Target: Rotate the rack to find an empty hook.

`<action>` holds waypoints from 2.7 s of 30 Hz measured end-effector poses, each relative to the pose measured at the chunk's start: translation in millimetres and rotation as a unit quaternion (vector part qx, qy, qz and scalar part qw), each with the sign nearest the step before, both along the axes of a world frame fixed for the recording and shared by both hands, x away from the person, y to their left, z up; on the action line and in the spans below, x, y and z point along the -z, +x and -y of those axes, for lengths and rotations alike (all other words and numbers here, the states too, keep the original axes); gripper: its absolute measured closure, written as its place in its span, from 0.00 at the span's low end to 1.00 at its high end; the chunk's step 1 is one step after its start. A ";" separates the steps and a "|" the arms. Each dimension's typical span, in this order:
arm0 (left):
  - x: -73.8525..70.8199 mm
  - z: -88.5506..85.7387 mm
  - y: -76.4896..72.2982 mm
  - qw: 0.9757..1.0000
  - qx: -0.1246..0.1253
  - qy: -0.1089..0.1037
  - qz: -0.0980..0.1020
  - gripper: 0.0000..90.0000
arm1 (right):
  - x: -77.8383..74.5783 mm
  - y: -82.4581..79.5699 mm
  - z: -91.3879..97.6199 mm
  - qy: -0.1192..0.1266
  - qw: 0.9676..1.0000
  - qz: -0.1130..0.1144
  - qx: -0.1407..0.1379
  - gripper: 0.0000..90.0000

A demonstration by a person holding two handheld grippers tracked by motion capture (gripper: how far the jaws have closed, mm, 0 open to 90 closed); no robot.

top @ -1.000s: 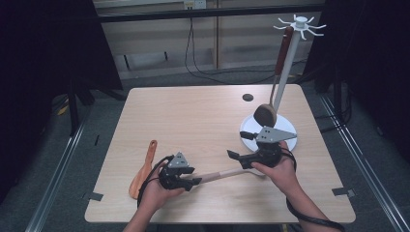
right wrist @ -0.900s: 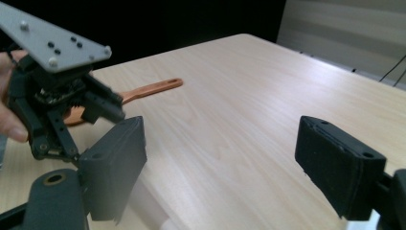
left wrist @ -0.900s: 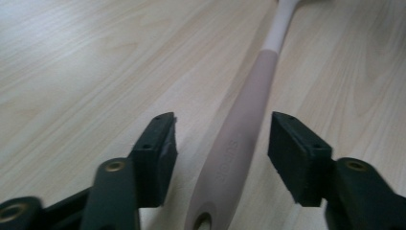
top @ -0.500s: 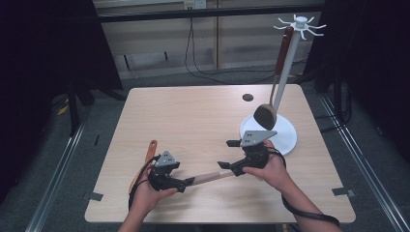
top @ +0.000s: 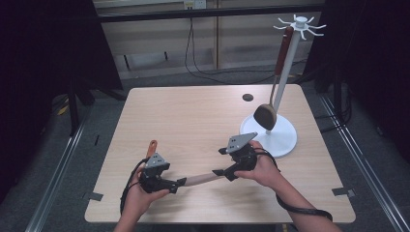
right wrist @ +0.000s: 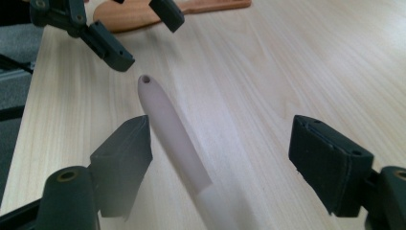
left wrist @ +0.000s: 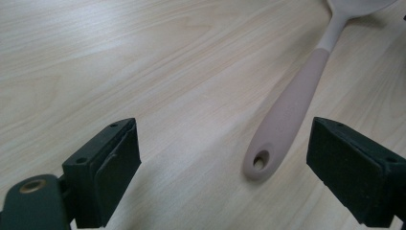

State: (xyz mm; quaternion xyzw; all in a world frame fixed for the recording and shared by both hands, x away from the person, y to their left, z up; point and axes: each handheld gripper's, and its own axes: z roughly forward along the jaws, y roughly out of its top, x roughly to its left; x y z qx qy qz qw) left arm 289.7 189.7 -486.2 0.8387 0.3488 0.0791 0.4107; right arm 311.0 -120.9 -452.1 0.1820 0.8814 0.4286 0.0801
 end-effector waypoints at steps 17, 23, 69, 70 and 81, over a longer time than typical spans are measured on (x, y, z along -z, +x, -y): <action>0.5 -7.0 -2.2 1.000 -0.012 -0.003 -0.002 0.12 | 17.4 1.9 -14.6 -0.102 0.993 -0.045 -0.040 0.34; 0.6 -9.1 -3.2 1.000 -0.014 -0.006 -0.003 0.12 | 19.9 4.7 -16.5 -0.118 0.991 -0.042 -0.041 0.37; -0.9 -5.3 -0.7 1.000 -0.018 -0.010 0.004 0.10 | -0.9 5.3 0.8 -0.077 0.995 -0.046 0.031 0.86; -0.9 -4.6 -0.5 1.000 -0.018 -0.011 0.003 0.10 | -3.9 5.4 4.9 -0.057 0.996 -0.042 0.045 0.86; 0.1 7.7 4.9 1.000 0.001 -0.014 0.001 0.10 | -25.6 -1.0 40.0 0.067 0.986 -0.010 0.152 0.86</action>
